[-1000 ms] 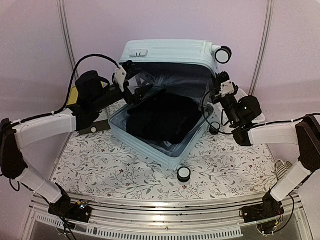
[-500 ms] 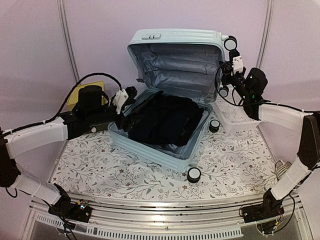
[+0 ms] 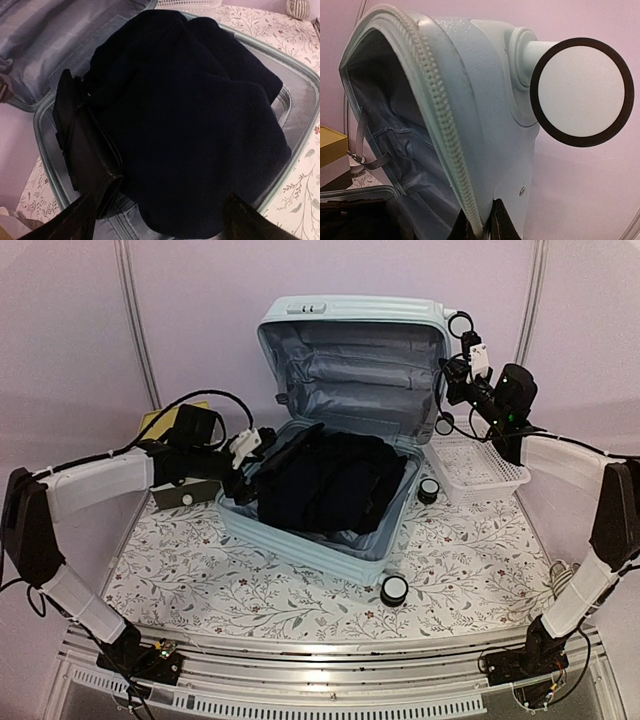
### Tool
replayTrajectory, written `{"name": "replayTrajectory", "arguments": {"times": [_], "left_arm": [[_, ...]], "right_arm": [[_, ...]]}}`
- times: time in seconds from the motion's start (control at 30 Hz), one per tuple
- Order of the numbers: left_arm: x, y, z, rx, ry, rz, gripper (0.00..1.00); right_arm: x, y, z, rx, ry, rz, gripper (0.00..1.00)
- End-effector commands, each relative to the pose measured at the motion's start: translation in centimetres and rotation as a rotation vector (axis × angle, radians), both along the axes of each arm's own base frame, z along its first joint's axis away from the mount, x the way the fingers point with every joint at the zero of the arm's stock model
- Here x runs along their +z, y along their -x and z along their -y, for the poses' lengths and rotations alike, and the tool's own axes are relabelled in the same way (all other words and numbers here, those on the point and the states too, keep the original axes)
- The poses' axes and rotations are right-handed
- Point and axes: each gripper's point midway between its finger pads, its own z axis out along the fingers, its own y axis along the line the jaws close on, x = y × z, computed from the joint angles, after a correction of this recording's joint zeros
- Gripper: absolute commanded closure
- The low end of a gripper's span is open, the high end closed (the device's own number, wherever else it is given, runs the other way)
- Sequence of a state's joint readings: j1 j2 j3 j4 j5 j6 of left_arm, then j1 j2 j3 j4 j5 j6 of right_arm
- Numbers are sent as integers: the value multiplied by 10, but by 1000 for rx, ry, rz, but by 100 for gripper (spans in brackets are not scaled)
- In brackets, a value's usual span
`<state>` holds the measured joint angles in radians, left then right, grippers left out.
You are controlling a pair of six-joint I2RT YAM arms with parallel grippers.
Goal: Open, take out, and arrange the luggage
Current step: Open the luggage at the center of the board.
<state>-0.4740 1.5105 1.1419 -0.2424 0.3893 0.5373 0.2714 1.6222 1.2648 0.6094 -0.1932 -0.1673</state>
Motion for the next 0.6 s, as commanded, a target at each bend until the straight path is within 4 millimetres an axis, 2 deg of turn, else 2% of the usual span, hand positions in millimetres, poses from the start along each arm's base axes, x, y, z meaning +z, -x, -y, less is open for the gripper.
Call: {"name": "replayTrajectory", "arguments": {"times": [0.0,0.2,0.3,0.4,0.57], "left_arm": [[-18,-4,-7,-68,-88,-21,11],[-48,-4,-34,-206,-257,2,12],[-50,-9,-45,-257,-276,-25,26],[-47,-25,-54,-238,-288,-49,32],[-58,-7,-56,-304,-316,-189,30]], "right_arm": [[-27,7,-44,228,4,-130,99],[-29,7,-49,264,17,-144,99],[-28,9,-51,279,26,-142,99],[-28,10,-52,290,34,-141,99],[-31,10,-54,302,35,-150,99]]}}
